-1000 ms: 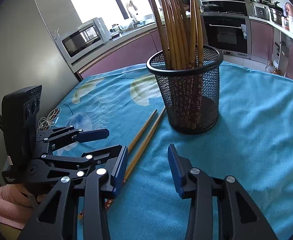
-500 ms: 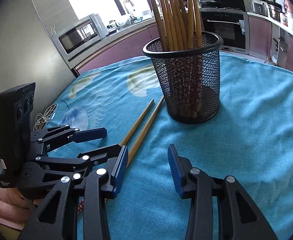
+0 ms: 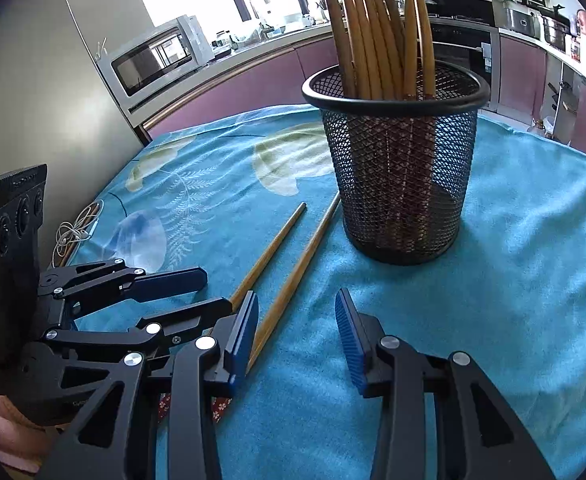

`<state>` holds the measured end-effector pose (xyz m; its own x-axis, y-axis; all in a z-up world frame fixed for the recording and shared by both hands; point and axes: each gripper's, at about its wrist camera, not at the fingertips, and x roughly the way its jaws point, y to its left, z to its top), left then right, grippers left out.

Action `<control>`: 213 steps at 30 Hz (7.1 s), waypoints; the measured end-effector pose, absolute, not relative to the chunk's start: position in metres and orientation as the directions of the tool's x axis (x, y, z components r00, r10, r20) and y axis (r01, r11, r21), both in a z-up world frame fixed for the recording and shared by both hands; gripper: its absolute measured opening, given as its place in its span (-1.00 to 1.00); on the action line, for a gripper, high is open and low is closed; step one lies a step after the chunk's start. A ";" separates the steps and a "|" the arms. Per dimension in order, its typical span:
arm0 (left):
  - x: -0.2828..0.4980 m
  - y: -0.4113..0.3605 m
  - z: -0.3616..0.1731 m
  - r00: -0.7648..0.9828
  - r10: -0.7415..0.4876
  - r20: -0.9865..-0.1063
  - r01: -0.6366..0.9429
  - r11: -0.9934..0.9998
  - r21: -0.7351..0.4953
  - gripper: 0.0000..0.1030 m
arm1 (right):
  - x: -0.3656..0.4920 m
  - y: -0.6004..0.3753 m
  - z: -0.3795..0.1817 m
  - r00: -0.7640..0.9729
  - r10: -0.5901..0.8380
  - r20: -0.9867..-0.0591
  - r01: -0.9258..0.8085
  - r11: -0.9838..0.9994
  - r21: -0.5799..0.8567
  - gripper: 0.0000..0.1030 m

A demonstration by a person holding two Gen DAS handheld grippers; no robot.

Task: Organize utensils
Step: 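Move both grippers toward the last two chopsticks on the cloth, then grasp a chopstick with the right gripper while the left gripper grasps the other, then lift both held chopsticks upright off the cloth, then carry both upright chopsticks over the black mesh cup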

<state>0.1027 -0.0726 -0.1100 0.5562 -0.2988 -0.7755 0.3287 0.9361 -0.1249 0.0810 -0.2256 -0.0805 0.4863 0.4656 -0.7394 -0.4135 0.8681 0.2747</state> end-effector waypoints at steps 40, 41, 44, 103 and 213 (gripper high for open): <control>0.120 -0.077 -0.112 0.544 -0.286 -0.789 0.319 0.940 -0.122 -0.64 | 0.078 -0.223 -0.082 0.484 0.376 -0.790 -0.425 0.891 0.163 -0.75; 0.121 -0.078 -0.112 0.541 -0.289 -0.790 0.321 0.939 -0.124 -0.78 | 0.078 -0.224 -0.082 0.484 0.379 -0.789 -0.422 0.891 0.169 -0.80; 0.122 -0.077 -0.113 0.537 -0.292 -0.791 0.321 0.938 -0.129 -0.79 | 0.080 -0.229 -0.082 0.478 0.398 -0.783 -0.410 0.889 0.202 -0.85; 0.086 -0.060 -0.049 0.613 -0.433 -0.660 0.371 0.896 -0.243 -0.85 | 0.044 -0.264 -0.019 0.603 0.551 -0.577 -0.457 0.831 0.317 -0.89; 0.099 -0.103 0.098 0.775 -0.516 -0.365 0.482 0.856 -0.186 -0.85 | 0.099 -0.308 0.083 0.804 0.475 -0.358 -0.413 0.879 0.240 -0.89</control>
<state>0.0990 -0.1027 0.0979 0.7750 -0.5156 -0.3654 0.4820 0.8562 -0.1857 0.0992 -0.3075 0.0831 0.8036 0.4754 -0.3581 -0.4130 0.8786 0.2397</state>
